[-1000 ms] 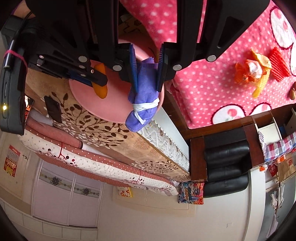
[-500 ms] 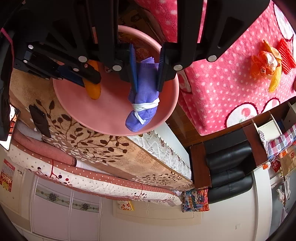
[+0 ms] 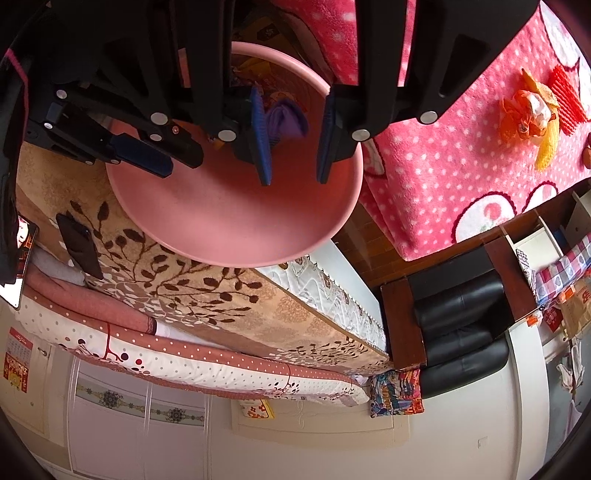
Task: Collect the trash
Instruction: 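Open the left tool to drop the purple cloth while the right tool releases the orange piece, then move both open tools back over the remaining trash on the table, then grasp the red foam mesh with the left tool while the right tool grasps the tan chip, then carry the red foam mesh and tan chip over the pink bucket, then open the right tool to drop the tan chip while the left tool releases the red mesh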
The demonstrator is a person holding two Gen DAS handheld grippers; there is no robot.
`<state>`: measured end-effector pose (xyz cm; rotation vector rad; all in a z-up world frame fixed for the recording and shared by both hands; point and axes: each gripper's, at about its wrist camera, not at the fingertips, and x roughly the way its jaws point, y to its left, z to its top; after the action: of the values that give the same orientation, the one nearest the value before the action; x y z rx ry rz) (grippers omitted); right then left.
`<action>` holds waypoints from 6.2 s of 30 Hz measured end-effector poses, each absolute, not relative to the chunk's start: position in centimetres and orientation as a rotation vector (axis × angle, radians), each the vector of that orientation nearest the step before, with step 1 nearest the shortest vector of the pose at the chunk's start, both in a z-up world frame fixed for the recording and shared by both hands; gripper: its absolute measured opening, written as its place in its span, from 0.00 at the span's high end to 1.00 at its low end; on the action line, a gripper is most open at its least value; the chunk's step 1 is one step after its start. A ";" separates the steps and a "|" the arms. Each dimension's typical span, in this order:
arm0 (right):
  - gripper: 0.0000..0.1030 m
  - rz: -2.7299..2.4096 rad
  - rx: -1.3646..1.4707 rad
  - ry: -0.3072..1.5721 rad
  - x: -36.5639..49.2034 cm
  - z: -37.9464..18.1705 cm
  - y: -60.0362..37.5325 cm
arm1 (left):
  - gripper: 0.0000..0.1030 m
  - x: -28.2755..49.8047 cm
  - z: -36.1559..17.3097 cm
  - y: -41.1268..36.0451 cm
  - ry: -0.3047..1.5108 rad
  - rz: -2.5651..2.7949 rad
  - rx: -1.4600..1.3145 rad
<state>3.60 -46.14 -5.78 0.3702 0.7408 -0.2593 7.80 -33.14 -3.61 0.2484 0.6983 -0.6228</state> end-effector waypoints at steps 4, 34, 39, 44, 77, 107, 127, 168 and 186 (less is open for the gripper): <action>0.66 -0.268 0.375 0.734 3.2 -5.6 -46.3 | 0.70 7.8 -3.2 -32.9 0.696 -0.623 0.239; 0.61 -0.102 0.339 0.667 -0.5 -1.5 -36.3 | 0.70 4.4 1.5 -22.3 0.629 -0.518 0.150; 0.61 -0.050 0.333 0.672 -0.2 -1.4 -33.6 | 0.70 4.7 0.4 -18.4 0.675 -0.460 0.110; 0.61 -0.003 0.320 0.681 0.5 -1.4 -30.9 | 0.70 4.8 -0.1 -14.2 0.681 -0.398 0.077; 0.61 0.301 0.184 0.901 14.1 -6.6 -16.0 | 0.70 14.1 -5.1 -0.2 0.855 -0.112 -0.147; 0.94 0.292 0.214 0.913 12.3 -6.7 -17.5 | 0.93 11.8 -3.6 0.5 0.802 -0.098 -0.135; 0.94 0.194 0.258 0.841 6.5 -4.8 -22.5 | 0.93 7.8 -1.4 -4.7 0.726 -0.200 -0.052; 0.94 -0.314 0.444 0.681 1.9 -2.8 -45.3 | 0.92 5.5 -1.3 -28.9 0.665 -0.625 0.183; 0.94 -0.335 0.475 0.737 2.1 -5.3 -47.5 | 0.92 5.8 -3.7 -33.0 0.709 -0.617 0.262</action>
<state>2.05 -47.54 -5.27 0.4746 0.7368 -0.3345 5.79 -32.98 -3.68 0.2620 0.7091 -0.6169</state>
